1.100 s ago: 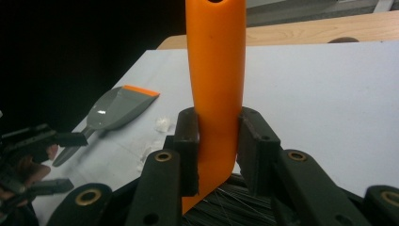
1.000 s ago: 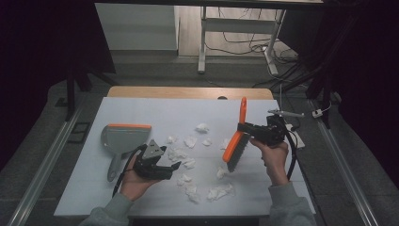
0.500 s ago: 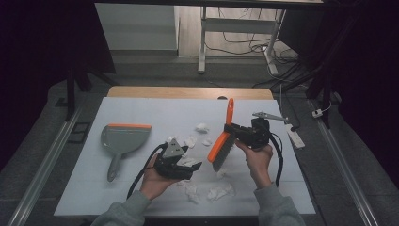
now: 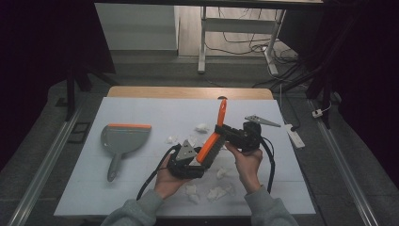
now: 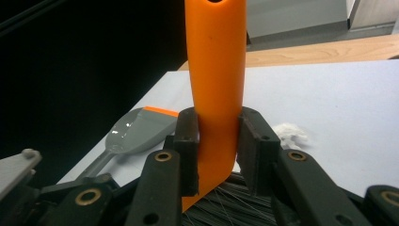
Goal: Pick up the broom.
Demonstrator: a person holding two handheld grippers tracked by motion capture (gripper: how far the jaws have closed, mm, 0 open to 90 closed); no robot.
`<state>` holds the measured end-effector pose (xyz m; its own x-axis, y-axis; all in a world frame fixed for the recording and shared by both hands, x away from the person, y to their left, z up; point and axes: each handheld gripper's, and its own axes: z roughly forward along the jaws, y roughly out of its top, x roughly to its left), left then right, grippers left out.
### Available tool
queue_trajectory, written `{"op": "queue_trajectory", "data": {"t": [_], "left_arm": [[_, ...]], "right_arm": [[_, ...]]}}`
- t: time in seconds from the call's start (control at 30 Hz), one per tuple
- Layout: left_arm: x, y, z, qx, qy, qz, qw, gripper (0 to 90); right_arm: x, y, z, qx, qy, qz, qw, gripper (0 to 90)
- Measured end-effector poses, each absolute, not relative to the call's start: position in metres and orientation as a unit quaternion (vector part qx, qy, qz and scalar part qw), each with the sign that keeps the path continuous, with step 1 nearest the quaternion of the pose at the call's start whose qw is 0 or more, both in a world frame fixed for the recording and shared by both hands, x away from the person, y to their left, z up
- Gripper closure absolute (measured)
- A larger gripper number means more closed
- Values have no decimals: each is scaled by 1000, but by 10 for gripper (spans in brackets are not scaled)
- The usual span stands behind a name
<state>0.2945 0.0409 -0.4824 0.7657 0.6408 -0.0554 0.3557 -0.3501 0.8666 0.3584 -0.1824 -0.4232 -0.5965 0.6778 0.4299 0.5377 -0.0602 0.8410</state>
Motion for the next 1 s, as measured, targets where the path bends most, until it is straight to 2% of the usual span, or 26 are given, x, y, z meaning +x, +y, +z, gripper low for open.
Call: {"op": "queue_trajectory", "data": {"t": [0.13, 0.37, 0.77, 0.9, 1.0], "left_arm": [[296, 42, -484, 803, 314, 157, 482, 479], [301, 50, -487, 793, 328, 151, 491, 734], [308, 65, -484, 804, 333, 136, 474, 788], [310, 76, -480, 802, 339, 131, 474, 791], [312, 88, -476, 814, 328, 124, 464, 790]], "right_arm": [[356, -179, -427, 450, 671, 587, 48, 708], [353, -174, -430, 455, 656, 601, 36, 708], [354, -170, -432, 444, 670, 594, 25, 688], [353, -170, -426, 423, 687, 590, 35, 535], [352, -174, -420, 399, 699, 592, 43, 490]]}}
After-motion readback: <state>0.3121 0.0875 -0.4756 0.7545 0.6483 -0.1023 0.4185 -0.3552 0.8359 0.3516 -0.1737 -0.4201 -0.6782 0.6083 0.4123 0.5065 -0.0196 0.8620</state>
